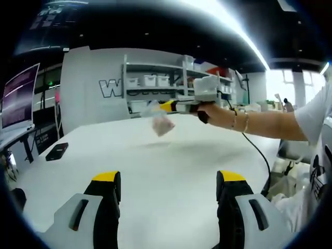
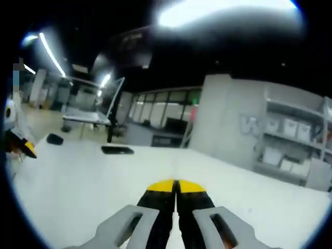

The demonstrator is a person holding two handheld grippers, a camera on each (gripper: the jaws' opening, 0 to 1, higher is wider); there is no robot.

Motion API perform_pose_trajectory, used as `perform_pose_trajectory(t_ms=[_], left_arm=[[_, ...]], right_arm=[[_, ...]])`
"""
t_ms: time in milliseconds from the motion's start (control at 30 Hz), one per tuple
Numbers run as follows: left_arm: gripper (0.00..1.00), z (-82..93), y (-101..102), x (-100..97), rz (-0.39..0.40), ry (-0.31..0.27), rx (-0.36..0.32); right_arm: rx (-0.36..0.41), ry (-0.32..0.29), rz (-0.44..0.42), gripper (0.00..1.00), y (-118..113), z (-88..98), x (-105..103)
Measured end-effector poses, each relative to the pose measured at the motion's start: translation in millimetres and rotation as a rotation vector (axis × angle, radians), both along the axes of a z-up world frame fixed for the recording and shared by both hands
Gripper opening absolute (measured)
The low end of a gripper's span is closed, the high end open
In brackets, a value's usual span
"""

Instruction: Open the resealable bag by pulling the two sides of the seal apart until the entire bag opening is separated and visibly accessible.

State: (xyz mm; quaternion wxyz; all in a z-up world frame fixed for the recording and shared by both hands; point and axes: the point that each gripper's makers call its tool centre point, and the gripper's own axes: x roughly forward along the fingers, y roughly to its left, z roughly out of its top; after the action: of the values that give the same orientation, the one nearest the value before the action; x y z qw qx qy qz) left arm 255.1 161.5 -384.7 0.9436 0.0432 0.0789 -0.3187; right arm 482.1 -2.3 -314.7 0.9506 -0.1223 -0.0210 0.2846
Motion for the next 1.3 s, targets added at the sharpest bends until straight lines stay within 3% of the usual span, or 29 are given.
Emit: perform_pose_trajectory(t_ms=[1300], left_arm=[[0.75, -0.1, -2.4, -1.9, -0.003, -0.001, 0.003]], right_arm=[[0.078, -0.019, 0.042, 0.0, -3.9, -2.2, -40.7]])
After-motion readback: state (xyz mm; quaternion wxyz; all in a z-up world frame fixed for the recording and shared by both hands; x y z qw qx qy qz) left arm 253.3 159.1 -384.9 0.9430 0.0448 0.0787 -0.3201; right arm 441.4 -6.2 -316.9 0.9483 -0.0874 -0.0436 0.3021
